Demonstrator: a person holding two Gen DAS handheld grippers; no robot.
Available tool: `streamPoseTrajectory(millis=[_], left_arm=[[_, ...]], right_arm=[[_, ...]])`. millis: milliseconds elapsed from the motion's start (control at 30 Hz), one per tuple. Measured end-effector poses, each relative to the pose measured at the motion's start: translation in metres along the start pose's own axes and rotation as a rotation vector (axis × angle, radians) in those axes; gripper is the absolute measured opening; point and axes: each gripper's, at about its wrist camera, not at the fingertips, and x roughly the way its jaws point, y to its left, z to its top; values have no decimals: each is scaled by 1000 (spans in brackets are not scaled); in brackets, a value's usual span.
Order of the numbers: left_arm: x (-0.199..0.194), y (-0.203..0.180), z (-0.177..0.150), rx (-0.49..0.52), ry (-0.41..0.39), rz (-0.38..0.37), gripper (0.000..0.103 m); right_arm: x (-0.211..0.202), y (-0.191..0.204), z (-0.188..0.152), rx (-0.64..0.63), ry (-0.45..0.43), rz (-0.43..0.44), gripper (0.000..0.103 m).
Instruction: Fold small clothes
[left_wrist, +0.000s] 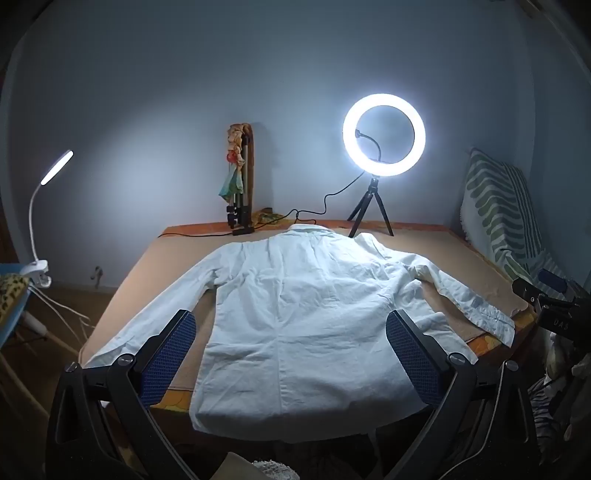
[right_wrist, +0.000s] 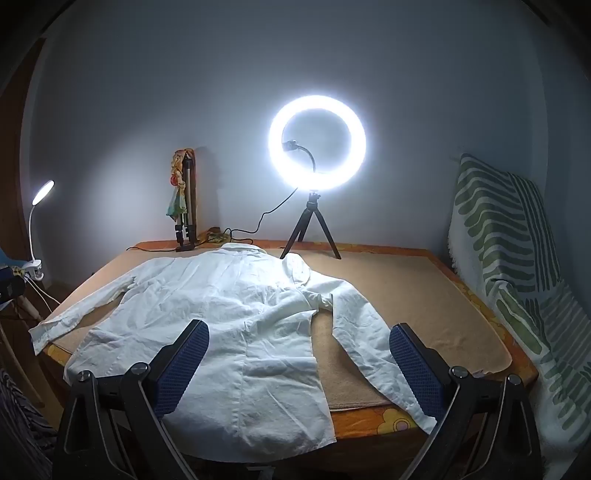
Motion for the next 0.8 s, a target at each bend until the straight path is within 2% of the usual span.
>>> streamPoseTrajectory(millis=[467,800], left_arm=[[-3,3,1,-19,-15,8,102],[-6,2,5,-18,-21,4,102]], right_arm=[[7,1,-7,-14,-2,-7,99],[0,1,1,-14,1,-5,99]])
